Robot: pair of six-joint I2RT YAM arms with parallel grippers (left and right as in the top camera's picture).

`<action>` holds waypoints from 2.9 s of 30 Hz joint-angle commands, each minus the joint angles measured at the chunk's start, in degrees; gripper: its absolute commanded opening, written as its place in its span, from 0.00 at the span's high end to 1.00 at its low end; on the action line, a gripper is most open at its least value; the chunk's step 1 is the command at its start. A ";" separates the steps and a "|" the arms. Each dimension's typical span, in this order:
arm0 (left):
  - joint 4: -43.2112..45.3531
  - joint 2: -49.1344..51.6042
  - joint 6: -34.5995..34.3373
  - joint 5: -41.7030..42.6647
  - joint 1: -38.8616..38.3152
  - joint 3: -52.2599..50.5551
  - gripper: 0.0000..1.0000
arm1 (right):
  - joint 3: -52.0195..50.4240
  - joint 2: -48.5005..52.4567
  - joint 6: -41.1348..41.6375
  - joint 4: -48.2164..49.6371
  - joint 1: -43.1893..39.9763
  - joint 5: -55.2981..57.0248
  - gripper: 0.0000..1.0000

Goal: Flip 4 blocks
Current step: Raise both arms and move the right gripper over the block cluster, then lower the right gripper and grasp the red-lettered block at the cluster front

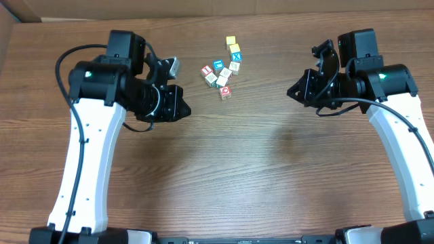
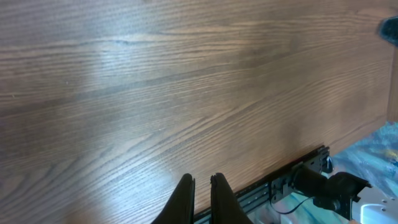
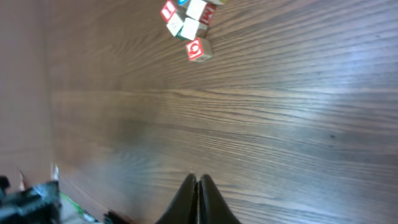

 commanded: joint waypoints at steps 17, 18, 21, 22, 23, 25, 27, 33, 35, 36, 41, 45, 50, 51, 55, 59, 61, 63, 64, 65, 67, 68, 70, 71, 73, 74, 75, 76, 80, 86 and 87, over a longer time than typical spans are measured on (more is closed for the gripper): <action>2.75 3.39 -4.13 -7.82 -8.70 0.59 0.96 | -0.46 1.27 6.64 1.27 0.63 8.44 0.96; 3.26 3.45 -4.13 -7.85 -9.31 0.48 0.96 | -0.68 1.27 8.02 1.29 0.74 8.35 0.96; 4.48 4.02 -4.52 -8.11 -11.13 0.24 0.96 | -1.70 1.27 8.90 2.01 1.51 8.61 0.96; 4.55 4.31 -5.38 -9.11 -11.52 0.24 0.96 | -2.21 1.27 8.90 2.56 1.95 8.59 0.94; 4.55 4.55 -6.43 -10.56 -11.76 0.24 0.96 | -2.97 1.27 8.90 3.48 2.58 8.59 0.87; 4.55 4.96 -8.33 -13.90 -11.74 0.22 0.96 | -4.68 1.27 8.87 5.99 4.20 8.61 0.71; 4.70 5.22 -10.71 -18.51 -11.39 0.22 0.96 | -6.19 1.31 8.87 8.66 5.97 8.79 0.52; 5.05 5.25 -16.52 -25.14 -5.20 0.22 0.15 | -8.20 1.70 8.63 17.22 13.57 17.29 0.16; 5.03 5.25 -16.52 -23.56 -2.16 0.22 0.04 | -8.20 2.12 8.63 19.54 16.59 21.92 0.10; 5.01 5.25 -16.50 -23.26 -0.96 0.22 0.00 | -8.20 2.49 8.63 20.83 17.81 23.78 0.09; 4.04 5.25 -16.46 -24.41 3.06 0.22 0.00 | -8.20 6.88 5.42 29.38 23.32 30.49 0.08; 3.26 5.25 -16.52 -31.01 3.39 0.22 0.00 | -8.20 13.09 5.42 35.26 25.90 35.45 0.09; 4.35 5.33 -21.07 -35.17 3.39 0.00 0.00 | -8.20 19.04 5.42 42.73 27.06 35.56 0.12; 5.14 5.40 -21.07 -35.17 3.39 -0.22 0.00 | -8.20 19.89 5.42 44.37 27.23 35.56 0.12; 6.27 5.64 -21.05 -34.86 3.39 -1.07 0.00 | -8.20 23.47 5.38 49.22 27.85 35.65 0.17; 6.69 5.64 -21.05 -34.69 3.28 -3.08 0.01 | -8.20 27.06 5.38 52.46 27.82 36.24 0.19; 7.32 5.64 -21.05 -34.69 3.28 -4.35 0.00 | -8.20 28.63 5.38 53.88 27.82 36.74 0.20; 7.93 5.64 -21.05 -34.56 3.28 -5.64 0.00 | -8.20 30.12 5.38 55.10 27.82 36.89 0.23; 8.31 5.64 -21.03 -34.49 3.28 -6.27 0.00 | -8.20 30.58 5.40 55.36 27.82 36.89 0.25; 8.79 5.64 -21.03 -34.49 3.28 -6.97 0.00 | -8.20 31.02 5.40 55.45 27.82 36.96 0.29; 9.66 5.64 -21.05 -34.49 3.28 -8.07 0.00 | -8.20 31.36 5.42 55.52 27.82 37.27 0.35; 10.16 5.64 -21.05 -34.47 3.28 -8.55 0.00 | -8.20 31.43 5.42 55.54 27.82 37.29 0.35; 10.82 5.64 -21.05 -34.27 3.28 -8.98 0.00 | -8.20 31.43 5.40 55.56 27.82 37.66 0.36; 10.91 5.64 -21.05 -34.23 3.28 -9.03 0.00 | -8.20 31.43 5.42 55.56 27.82 38.23 0.38; 11.08 5.64 -21.03 -34.23 3.28 -9.03 0.01 | -8.20 31.43 5.42 55.30 27.82 38.80 0.42; 11.10 5.64 -21.05 -34.23 3.28 -9.03 0.00 | -8.20 31.43 5.42 55.21 27.82 38.75 0.42; 11.13 5.64 -21.05 -34.23 3.28 -9.03 0.00 | -8.20 31.43 5.44 55.12 27.85 38.53 0.37; 11.15 5.64 -21.03 -34.23 3.28 -9.03 0.00 | -8.20 31.43 5.42 55.15 27.85 38.56 0.27; 11.69 5.64 -21.05 -33.97 3.28 -9.03 0.00 | -8.20 31.80 3.17 56.87 27.85 38.58 0.28; 11.76 5.64 -21.05 -33.62 3.28 -9.03 0.00 | -8.20 32.83 0.87 58.97 27.82 38.58 0.36; 11.76 5.64 -21.05 -33.62 3.28 -9.03 0.00 | -8.20 33.07 0.87 58.97 27.76 38.58 0.36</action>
